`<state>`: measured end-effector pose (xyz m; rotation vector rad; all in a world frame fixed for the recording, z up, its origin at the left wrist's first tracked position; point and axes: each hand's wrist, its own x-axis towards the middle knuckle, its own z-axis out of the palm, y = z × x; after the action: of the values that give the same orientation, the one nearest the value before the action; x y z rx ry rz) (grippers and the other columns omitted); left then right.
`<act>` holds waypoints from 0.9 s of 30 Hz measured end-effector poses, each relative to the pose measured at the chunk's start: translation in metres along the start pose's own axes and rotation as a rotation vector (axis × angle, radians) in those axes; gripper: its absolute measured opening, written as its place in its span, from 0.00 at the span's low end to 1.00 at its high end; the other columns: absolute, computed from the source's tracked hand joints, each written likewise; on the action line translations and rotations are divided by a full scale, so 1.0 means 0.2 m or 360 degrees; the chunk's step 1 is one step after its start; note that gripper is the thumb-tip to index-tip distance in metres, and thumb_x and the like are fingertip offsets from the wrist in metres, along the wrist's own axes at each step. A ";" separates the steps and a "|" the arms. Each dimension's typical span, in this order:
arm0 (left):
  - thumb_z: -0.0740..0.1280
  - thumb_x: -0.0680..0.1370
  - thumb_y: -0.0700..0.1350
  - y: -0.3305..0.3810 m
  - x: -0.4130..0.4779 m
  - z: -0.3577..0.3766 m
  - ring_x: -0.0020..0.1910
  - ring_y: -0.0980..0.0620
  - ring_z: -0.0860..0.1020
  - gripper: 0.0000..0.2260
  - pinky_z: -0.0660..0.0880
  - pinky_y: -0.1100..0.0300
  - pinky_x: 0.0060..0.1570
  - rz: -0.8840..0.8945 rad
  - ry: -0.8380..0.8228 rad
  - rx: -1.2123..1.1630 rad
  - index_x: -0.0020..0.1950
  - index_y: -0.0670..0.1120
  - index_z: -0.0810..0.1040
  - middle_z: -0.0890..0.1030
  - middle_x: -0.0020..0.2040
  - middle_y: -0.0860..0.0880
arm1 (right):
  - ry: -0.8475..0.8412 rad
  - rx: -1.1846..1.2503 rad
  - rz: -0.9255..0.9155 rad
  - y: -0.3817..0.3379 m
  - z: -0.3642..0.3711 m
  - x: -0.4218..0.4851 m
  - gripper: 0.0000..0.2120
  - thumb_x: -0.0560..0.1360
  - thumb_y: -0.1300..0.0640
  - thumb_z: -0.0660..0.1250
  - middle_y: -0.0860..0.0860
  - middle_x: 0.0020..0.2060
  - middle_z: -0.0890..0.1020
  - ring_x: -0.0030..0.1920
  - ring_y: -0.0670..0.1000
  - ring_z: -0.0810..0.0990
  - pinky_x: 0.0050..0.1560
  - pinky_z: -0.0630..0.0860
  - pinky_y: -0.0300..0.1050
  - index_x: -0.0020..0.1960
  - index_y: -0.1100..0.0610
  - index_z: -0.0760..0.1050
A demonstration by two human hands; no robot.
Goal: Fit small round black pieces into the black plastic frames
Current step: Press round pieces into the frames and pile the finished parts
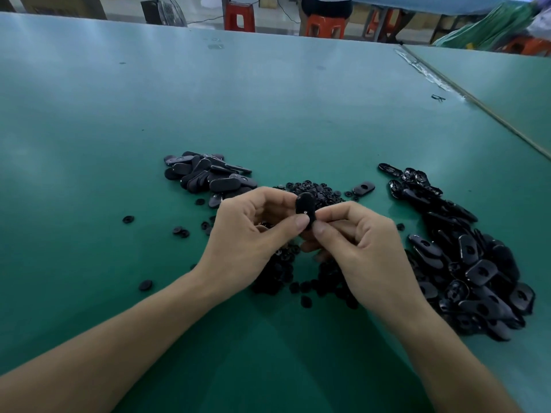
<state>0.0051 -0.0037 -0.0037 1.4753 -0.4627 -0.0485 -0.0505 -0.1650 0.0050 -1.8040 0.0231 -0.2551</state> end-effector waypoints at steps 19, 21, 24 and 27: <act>0.69 0.79 0.34 -0.04 0.02 0.00 0.40 0.54 0.84 0.10 0.79 0.64 0.39 -0.0003 0.0175 0.0015 0.54 0.49 0.81 0.83 0.41 0.53 | 0.0172 -0.1356 -0.0202 0.02 0.01 -0.01 0.07 0.79 0.55 0.68 0.47 0.46 0.82 0.48 0.49 0.78 0.53 0.75 0.44 0.55 0.52 0.83; 0.69 0.79 0.34 -0.04 0.02 0.00 0.41 0.54 0.84 0.10 0.79 0.65 0.40 -0.0008 0.0170 0.0023 0.53 0.48 0.82 0.85 0.42 0.51 | 0.0229 -0.1284 -0.0230 0.01 0.01 0.00 0.07 0.79 0.57 0.69 0.48 0.45 0.83 0.47 0.50 0.80 0.53 0.78 0.47 0.55 0.53 0.83; 0.69 0.79 0.33 -0.03 0.02 0.00 0.42 0.54 0.84 0.11 0.80 0.65 0.41 0.0015 0.0143 0.0066 0.54 0.49 0.83 0.86 0.45 0.49 | 0.0313 -0.1155 -0.0274 0.00 0.00 0.00 0.05 0.78 0.57 0.71 0.46 0.43 0.83 0.43 0.46 0.80 0.49 0.76 0.37 0.53 0.53 0.83; 0.69 0.79 0.33 -0.03 0.01 0.00 0.42 0.53 0.84 0.13 0.80 0.64 0.42 0.0029 0.0128 0.0099 0.54 0.51 0.84 0.86 0.44 0.49 | 0.0322 -0.1026 -0.0256 -0.01 -0.01 0.00 0.05 0.78 0.55 0.70 0.44 0.42 0.82 0.42 0.42 0.79 0.47 0.71 0.27 0.52 0.53 0.83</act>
<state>0.0090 -0.0042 -0.0082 1.5282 -0.4154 0.0396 -0.0504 -0.1663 0.0084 -2.4162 0.1145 -0.5964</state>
